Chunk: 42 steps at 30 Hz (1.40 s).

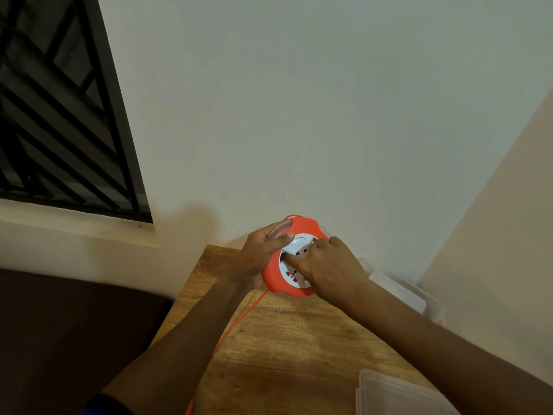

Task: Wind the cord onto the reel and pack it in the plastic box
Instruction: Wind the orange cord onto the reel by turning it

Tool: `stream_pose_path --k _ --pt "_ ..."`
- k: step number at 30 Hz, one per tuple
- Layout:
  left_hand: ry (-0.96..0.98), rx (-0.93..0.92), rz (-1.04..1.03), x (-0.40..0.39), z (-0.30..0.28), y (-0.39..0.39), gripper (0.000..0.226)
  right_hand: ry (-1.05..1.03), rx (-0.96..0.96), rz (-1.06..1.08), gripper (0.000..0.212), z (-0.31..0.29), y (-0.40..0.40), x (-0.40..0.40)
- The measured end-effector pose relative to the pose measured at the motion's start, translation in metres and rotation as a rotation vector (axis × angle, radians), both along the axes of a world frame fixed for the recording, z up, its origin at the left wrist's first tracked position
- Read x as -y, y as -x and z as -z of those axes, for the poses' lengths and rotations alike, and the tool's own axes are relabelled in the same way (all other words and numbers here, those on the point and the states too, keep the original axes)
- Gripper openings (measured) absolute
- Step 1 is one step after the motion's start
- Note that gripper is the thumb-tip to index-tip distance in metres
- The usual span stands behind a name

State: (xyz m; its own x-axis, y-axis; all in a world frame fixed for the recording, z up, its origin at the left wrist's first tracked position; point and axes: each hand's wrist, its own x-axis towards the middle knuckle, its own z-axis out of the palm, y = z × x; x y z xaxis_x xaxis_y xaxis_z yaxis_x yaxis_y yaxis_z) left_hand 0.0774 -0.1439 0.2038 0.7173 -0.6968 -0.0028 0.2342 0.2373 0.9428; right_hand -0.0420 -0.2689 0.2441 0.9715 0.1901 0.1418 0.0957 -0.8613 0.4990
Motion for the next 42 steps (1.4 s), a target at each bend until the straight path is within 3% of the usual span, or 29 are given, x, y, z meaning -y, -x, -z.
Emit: stream_pose_path --k 1,3,5,8,10,12,16,18,26,35,38,42 --pt "0.015 0.006 -0.015 0.001 0.0 0.0 0.032 -0.087 0.04 0.06 0.069 0.002 -0.001 0.0" --pt "0.065 -0.002 -0.049 0.005 0.001 0.0 0.028 -0.473 0.164 0.291 0.066 -0.001 -0.002 -0.004" --pt "0.082 -0.02 -0.085 0.006 0.001 -0.001 0.025 -1.031 0.208 0.485 0.064 -0.005 -0.006 -0.006" --pt "0.067 -0.009 -0.129 0.002 0.003 -0.005 0.021 -1.793 0.114 0.596 0.06 -0.008 -0.008 -0.008" --pt "0.069 -0.004 -0.155 0.001 0.004 -0.009 0.021 -1.934 0.055 0.593 0.071 -0.008 -0.004 -0.01" --pt "0.077 -0.024 -0.153 0.003 0.003 -0.01 0.024 -1.651 0.069 0.542 0.076 -0.006 -0.002 -0.01" --pt "0.057 -0.001 -0.152 0.005 -0.001 -0.012 0.022 -0.6 0.233 0.161 0.06 -0.004 0.004 -0.002" --pt "0.062 -0.001 -0.124 0.004 -0.002 -0.013 0.022 -0.358 0.167 -0.031 0.055 -0.004 0.006 0.004" --pt "0.055 -0.009 -0.013 0.001 0.007 -0.013 0.04 -0.088 -0.067 -0.264 0.038 -0.014 0.008 0.017" --pt "0.025 0.025 0.043 -0.001 0.001 -0.017 0.039 0.136 -0.138 -0.119 0.046 -0.007 0.005 0.008" --pt "0.063 0.017 0.021 0.0 -0.003 -0.018 0.036 0.104 -0.064 0.001 0.059 -0.009 -0.002 0.002" --pt "0.101 -0.034 -0.085 0.002 0.001 -0.014 0.026 -0.223 -0.07 0.21 0.088 -0.018 -0.014 0.004"
